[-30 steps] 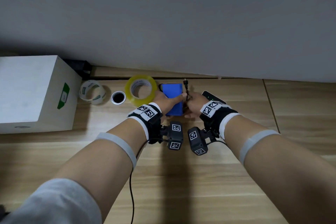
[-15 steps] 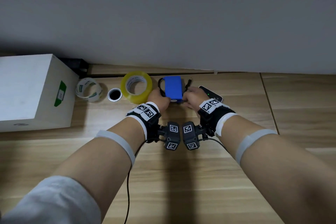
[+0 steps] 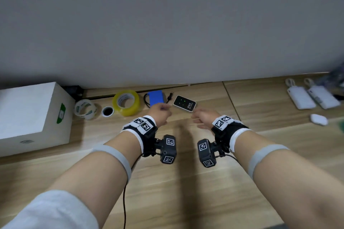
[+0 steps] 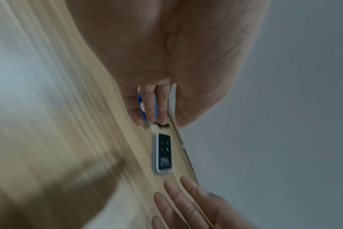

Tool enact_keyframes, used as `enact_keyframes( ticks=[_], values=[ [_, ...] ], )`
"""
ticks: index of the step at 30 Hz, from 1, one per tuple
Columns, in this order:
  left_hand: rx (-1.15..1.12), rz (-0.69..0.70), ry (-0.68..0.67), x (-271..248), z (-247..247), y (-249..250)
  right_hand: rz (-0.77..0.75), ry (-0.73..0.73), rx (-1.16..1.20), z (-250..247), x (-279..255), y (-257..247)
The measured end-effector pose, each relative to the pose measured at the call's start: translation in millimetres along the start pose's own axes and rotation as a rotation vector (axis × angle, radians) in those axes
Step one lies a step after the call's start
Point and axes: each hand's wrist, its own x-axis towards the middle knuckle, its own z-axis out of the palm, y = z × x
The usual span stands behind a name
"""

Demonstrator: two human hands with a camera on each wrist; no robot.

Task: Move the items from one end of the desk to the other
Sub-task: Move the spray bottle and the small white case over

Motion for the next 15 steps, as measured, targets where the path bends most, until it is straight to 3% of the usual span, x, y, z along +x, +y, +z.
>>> enact_keyframes(
  ticks=[6,15],
  values=[
    [0.057,0.149,-0.177,-53,83,38,-0.060,0.160,0.069,-82,-78,49],
    [0.130,0.221,-0.410,-132,262,80,-0.081,0.403,0.318,-241,-168,162]
  ],
)
